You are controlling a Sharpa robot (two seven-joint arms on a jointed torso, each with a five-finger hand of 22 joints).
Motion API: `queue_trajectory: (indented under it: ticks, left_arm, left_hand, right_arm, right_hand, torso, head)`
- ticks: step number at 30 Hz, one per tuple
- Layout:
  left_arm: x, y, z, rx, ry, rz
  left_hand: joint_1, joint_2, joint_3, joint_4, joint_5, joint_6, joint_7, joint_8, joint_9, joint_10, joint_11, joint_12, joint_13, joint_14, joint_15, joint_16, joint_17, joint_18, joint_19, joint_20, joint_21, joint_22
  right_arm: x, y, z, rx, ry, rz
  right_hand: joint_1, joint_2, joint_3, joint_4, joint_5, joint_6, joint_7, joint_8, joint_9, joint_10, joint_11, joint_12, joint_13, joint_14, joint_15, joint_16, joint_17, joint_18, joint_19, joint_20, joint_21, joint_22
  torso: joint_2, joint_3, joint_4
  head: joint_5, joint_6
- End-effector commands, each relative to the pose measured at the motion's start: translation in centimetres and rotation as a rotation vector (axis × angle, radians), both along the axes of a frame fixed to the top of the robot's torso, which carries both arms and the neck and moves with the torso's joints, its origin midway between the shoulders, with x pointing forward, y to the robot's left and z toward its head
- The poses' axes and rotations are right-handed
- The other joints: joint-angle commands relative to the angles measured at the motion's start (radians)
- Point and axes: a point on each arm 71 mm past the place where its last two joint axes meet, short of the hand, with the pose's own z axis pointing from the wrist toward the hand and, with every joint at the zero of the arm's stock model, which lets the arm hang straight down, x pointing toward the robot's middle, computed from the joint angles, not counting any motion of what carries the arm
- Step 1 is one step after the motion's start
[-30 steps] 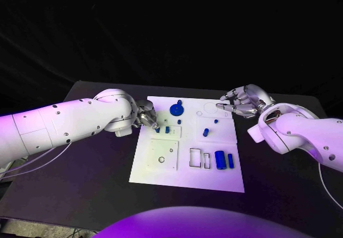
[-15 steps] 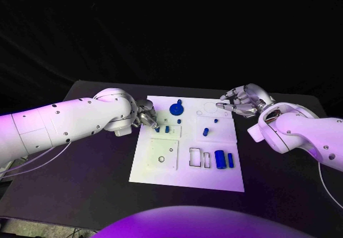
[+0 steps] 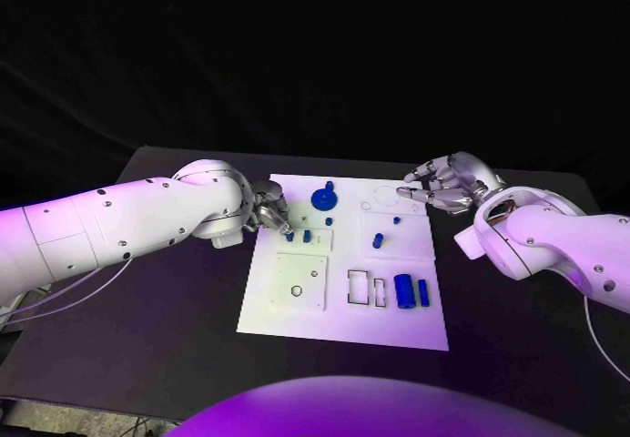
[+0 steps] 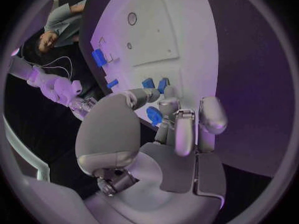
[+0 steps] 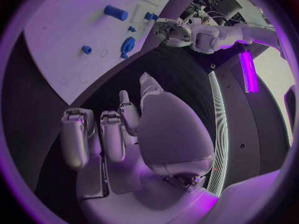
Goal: Assemble the parts on the task board
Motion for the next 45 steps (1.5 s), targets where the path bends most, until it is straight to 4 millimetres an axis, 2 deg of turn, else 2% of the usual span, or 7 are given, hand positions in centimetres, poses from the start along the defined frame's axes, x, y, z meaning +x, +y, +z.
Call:
queue_trajectory:
  ticks: [1,11,17,33,45]
  left_arm:
    - [-0.3,-0.37,-0.4,0.003,0.031,-0.025]
    - [-0.31,-0.23,-0.53,0.01,0.043,-0.028]
    - [-0.27,-0.1,-0.57,0.014,0.046,-0.027]
    - [-0.21,0.04,-0.54,0.022,0.037,-0.024]
    - [-0.15,-0.12,-0.44,0.019,0.019,-0.021]
  left_hand:
    - [-0.011,0.006,0.123,-0.128,-0.001,0.013,-0.009,-0.007,-0.002,0.009,-0.003,-0.005,0.002,0.077,-0.007,0.005,0.147,-0.012,0.007,-0.001,0.003,-0.001]
    - [-0.039,-0.002,0.056,-0.104,-0.005,0.012,-0.018,-0.011,0.006,0.016,-0.008,-0.008,0.006,0.077,-0.009,0.004,0.146,-0.012,0.007,-0.001,-0.004,-0.004]
    - [-0.041,-0.003,0.05,-0.102,-0.005,0.012,-0.019,-0.012,0.006,0.017,-0.008,-0.008,0.007,0.077,-0.01,0.004,0.146,-0.012,0.007,-0.002,-0.005,-0.005]
    - [0.0,0.01,0.054,-0.132,0.004,0.017,-0.019,-0.009,0.014,0.019,-0.012,-0.012,0.012,0.077,-0.014,0.004,0.147,-0.012,0.01,-0.006,-0.006,-0.004]
    - [0.01,0.012,0.062,-0.14,0.006,0.024,-0.019,-0.007,0.017,0.022,-0.012,-0.01,0.017,0.077,-0.014,0.004,0.147,-0.014,0.015,-0.007,-0.003,0.002]
  right_arm:
    - [-0.05,0.11,-0.04,-0.008,0.0,0.016]
    - [-0.04,0.09,-0.04,-0.008,0.0,0.015]
    - [-0.04,0.09,-0.04,-0.008,-0.001,0.015]
    - [-0.04,0.05,-0.03,-0.008,-0.002,0.013]
    - [-0.03,0.06,-0.03,-0.008,-0.002,0.014]
  right_hand:
    - [-0.01,0.003,-0.005,-0.001,0.004,0.006,-0.003,0.005,-0.001,0.0,-0.002,0.001,0.001,0.077,0.0,-0.007,0.134,0.008,0.042,0.004,-0.005,0.191]
    - [-0.011,0.003,-0.005,-0.001,0.004,0.006,-0.003,0.006,-0.002,0.0,-0.002,0.0,0.0,0.077,0.0,-0.007,0.133,0.008,0.042,0.004,-0.006,0.191]
    - [-0.011,0.003,-0.005,-0.001,0.004,0.006,-0.003,0.006,-0.002,0.0,-0.002,0.0,0.0,0.077,0.0,-0.007,0.133,0.008,0.042,0.004,-0.006,0.191]
    - [-0.011,0.003,-0.005,-0.001,0.004,0.006,-0.003,0.006,-0.002,0.0,-0.002,0.0,0.0,0.077,0.0,-0.007,0.133,0.008,0.042,0.004,-0.006,0.191]
    - [-0.011,0.003,-0.005,-0.001,0.004,0.006,-0.003,0.006,-0.002,0.0,-0.002,0.0,0.0,0.077,0.0,-0.007,0.133,0.008,0.042,0.004,-0.006,0.191]
  torso:
    - [0.0,0.0,0.0007]
    - [0.0,-0.0004,0.0008]
    - [0.0,-0.0008,0.0005]
    - [-0.001,-0.0008,0.0009]
    - [0.0,-0.0005,0.0005]
  head:
    - [-0.002,-0.002]
    - [-0.002,-0.005]
    - [-0.002,-0.006]
    - [-0.002,-0.006]
    - [-0.001,-0.006]
